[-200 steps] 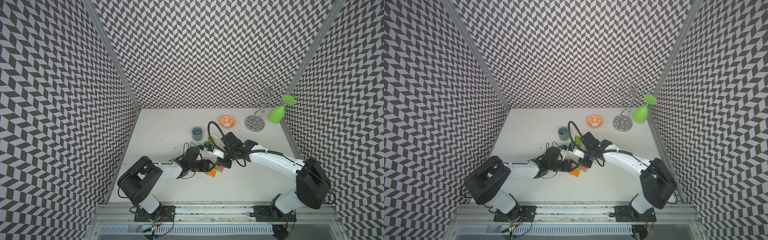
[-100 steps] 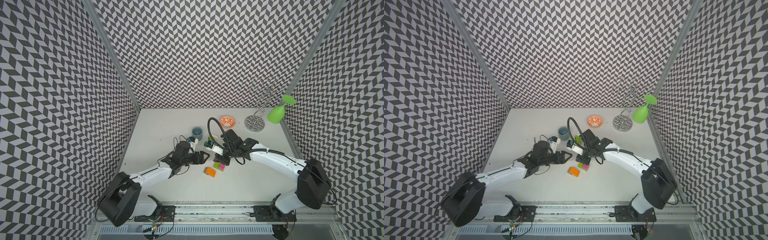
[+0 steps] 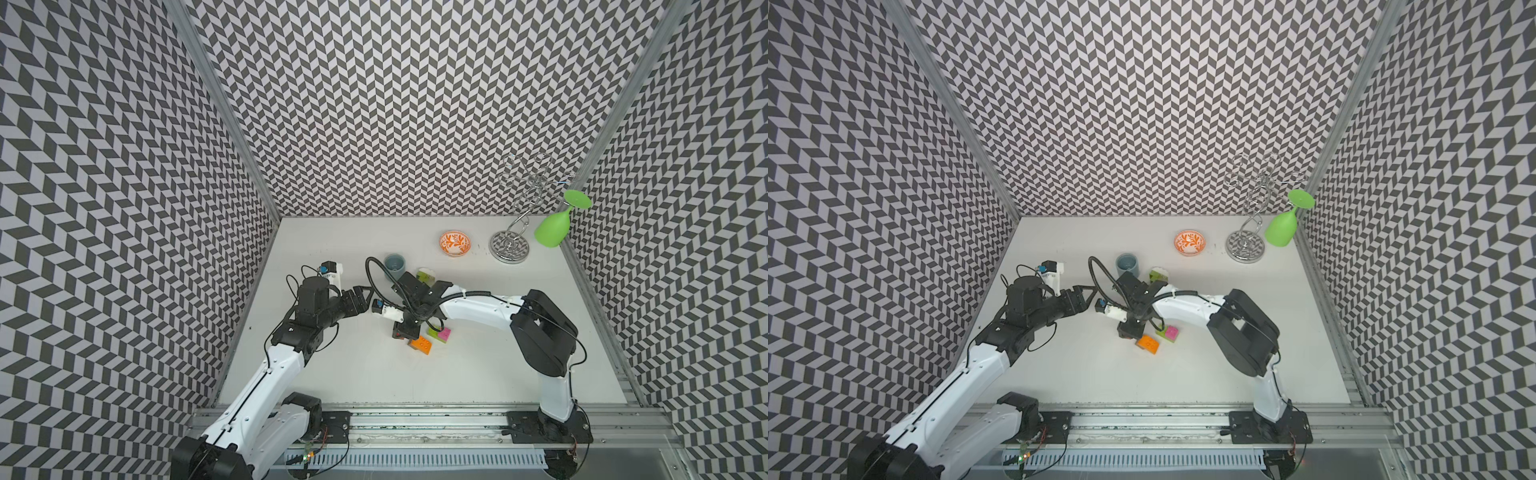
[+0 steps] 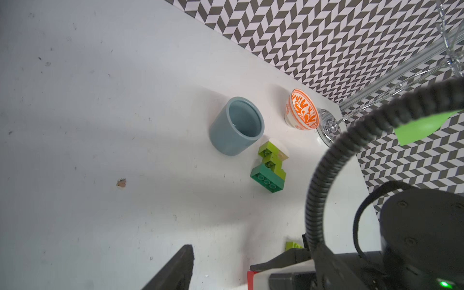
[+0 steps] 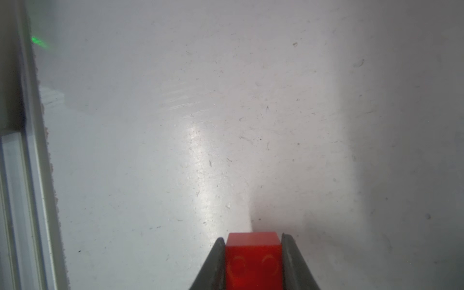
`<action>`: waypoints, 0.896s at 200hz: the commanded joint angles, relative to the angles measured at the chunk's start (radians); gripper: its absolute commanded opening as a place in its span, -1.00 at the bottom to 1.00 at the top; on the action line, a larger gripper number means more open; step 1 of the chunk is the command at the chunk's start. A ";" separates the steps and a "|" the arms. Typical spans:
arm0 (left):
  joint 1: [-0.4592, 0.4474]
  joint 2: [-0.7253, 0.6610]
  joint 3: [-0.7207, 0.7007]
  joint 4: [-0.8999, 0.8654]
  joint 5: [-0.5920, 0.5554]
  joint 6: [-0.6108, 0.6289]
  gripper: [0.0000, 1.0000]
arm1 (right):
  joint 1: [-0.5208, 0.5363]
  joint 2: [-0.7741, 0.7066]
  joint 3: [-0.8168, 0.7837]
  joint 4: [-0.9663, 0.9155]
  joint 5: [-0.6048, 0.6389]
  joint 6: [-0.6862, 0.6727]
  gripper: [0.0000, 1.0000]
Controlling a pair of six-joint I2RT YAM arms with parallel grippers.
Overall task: Assemble the letter s with lego
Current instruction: Pick up the lego brick from the center of the board.
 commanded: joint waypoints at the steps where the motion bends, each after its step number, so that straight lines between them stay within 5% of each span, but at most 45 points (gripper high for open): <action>1: 0.013 -0.019 -0.008 -0.034 0.024 0.028 0.55 | 0.007 0.029 0.037 -0.024 0.038 0.003 -0.64; 42: 0.020 -0.019 -0.004 -0.039 0.025 0.036 0.61 | 0.010 -0.019 0.045 -0.026 0.067 0.023 0.19; 70: 0.024 -0.023 0.000 -0.039 0.034 0.037 0.63 | 0.008 -0.130 0.010 0.000 0.064 0.041 0.50; 135: 0.035 -0.025 0.005 -0.043 0.055 0.047 0.62 | -0.006 -0.433 -0.387 0.183 0.098 0.076 0.53; 179: 0.041 -0.018 0.006 -0.044 0.063 0.051 0.61 | -0.009 -0.440 -0.475 0.243 0.083 0.084 0.52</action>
